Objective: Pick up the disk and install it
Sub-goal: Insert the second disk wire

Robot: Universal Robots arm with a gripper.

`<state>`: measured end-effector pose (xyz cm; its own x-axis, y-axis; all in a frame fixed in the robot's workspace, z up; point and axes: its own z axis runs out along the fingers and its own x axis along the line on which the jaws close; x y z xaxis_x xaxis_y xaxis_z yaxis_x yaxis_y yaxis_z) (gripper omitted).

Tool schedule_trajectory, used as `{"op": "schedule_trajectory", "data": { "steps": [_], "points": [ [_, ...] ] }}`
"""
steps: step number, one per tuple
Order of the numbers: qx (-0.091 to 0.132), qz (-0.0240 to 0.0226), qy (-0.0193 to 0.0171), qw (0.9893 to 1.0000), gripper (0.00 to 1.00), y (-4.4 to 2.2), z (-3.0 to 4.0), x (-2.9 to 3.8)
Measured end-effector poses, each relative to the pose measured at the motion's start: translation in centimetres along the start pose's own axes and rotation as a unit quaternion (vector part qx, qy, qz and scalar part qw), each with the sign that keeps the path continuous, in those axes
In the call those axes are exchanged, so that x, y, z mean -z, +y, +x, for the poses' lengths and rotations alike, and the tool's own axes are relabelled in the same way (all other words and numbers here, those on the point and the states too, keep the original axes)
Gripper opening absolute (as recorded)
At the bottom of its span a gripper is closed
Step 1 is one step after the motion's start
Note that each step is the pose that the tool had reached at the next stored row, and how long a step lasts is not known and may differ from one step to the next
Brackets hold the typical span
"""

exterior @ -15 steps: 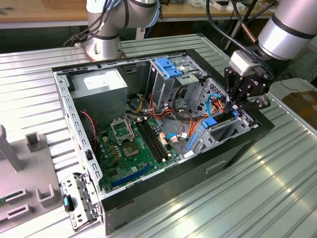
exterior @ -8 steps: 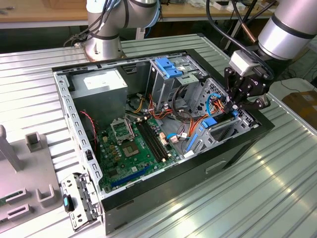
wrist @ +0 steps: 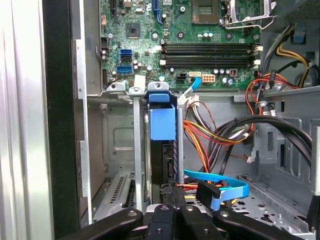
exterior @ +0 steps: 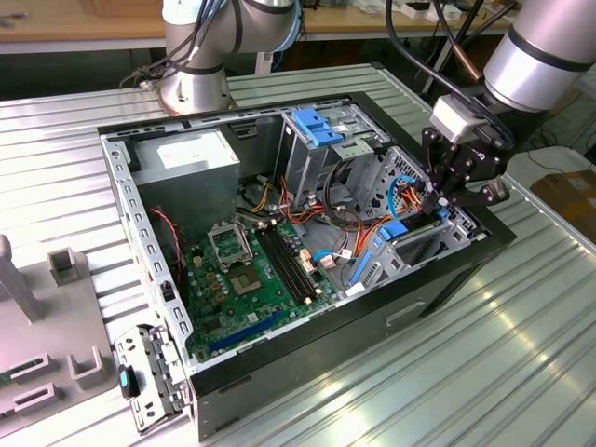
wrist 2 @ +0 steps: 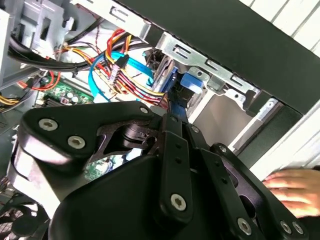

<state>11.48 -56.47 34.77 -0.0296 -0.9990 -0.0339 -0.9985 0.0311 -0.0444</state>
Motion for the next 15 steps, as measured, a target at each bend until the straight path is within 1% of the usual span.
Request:
{"op": "schedule_trajectory", "data": {
  "steps": [1,2,3,4,5,6,7,8,9,10,11,12,14,15],
  "points": [
    [0.000,0.0024,0.0034,1.0000,0.11,0.02,0.00,0.01],
    [0.000,0.0024,0.0034,1.0000,0.11,-0.02,-0.02,0.47],
    [0.000,0.0021,0.0034,1.0000,0.11,-0.08,-0.07,1.61],
    [0.000,0.0020,0.0034,1.0000,0.11,-0.13,-0.19,2.49],
    [0.000,0.0017,0.0034,1.0000,0.11,-0.15,-0.31,3.12],
    [0.000,-0.0006,0.0034,1.0000,0.11,-0.18,-0.63,3.53],
    [0.000,-0.0064,0.0036,1.0000,0.11,-0.18,-0.97,3.70],
    [0.000,-0.0171,0.0041,0.9998,0.11,-0.18,-1.29,3.85],
    [-0.001,-0.0324,0.0050,0.9995,0.11,-0.17,-1.61,3.91],
    [-0.001,-0.0426,0.0055,0.9991,0.11,-0.17,-1.86,3.92],
    [-0.001,-0.0471,0.0057,0.9989,0.11,-0.18,-2.21,3.90],
    [-0.001,-0.0478,0.0057,0.9988,0.11,-0.19,-2.61,3.88],
    [-0.001,-0.0492,0.0061,0.9988,0.11,-0.34,-3.17,3.86],
    [-0.001,-0.0493,0.0065,0.9988,0.11,-0.37,-3.18,3.85]
  ]
}}
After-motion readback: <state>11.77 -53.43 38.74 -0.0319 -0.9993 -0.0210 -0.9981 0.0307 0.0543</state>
